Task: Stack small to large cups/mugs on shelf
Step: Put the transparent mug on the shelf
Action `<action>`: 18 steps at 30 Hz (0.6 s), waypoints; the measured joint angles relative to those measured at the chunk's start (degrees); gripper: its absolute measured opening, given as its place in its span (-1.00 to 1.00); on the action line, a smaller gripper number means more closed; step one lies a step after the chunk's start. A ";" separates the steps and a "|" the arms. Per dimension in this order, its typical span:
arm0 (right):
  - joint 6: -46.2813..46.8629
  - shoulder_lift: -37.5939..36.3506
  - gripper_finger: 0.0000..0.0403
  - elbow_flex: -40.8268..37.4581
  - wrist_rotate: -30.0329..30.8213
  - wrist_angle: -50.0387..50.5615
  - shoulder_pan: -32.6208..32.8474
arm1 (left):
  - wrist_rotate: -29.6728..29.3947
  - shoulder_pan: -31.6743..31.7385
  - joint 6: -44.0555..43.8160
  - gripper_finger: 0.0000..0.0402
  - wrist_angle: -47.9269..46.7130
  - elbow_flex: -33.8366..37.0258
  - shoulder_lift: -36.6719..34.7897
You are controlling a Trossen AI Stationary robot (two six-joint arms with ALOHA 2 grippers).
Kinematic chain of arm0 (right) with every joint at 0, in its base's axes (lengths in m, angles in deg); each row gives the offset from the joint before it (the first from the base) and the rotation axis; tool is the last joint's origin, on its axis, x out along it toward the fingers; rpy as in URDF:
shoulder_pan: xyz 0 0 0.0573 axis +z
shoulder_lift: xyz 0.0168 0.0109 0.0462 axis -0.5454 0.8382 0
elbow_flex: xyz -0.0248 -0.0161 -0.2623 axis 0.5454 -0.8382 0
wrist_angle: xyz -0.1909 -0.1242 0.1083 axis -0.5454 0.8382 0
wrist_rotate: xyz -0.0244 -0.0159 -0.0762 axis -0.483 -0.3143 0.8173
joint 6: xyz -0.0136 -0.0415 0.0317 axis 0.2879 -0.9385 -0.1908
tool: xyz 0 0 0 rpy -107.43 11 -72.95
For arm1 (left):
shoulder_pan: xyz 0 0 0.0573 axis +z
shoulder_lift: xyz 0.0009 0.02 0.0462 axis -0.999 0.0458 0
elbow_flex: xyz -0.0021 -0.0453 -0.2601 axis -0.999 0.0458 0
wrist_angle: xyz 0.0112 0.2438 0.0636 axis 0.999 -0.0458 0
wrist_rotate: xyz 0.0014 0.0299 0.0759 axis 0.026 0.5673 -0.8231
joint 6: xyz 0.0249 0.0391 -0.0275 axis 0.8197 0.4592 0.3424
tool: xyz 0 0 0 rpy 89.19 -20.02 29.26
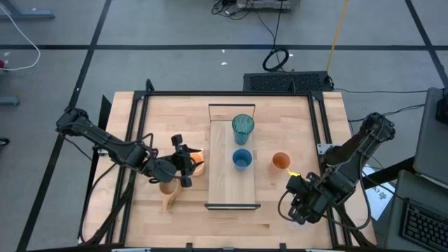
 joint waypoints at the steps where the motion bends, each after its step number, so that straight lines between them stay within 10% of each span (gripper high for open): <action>1: 0.46 0.11 -0.26 0.00 -0.32 -0.26 0.00 | 0.00 0.00 0.00 -0.06 0.02 0.00 0.00; 18: 16.63 6.82 -0.26 0.04 -15.51 -4.29 3.51 | 0.69 1.61 2.37 -0.06 0.22 0.00 0.00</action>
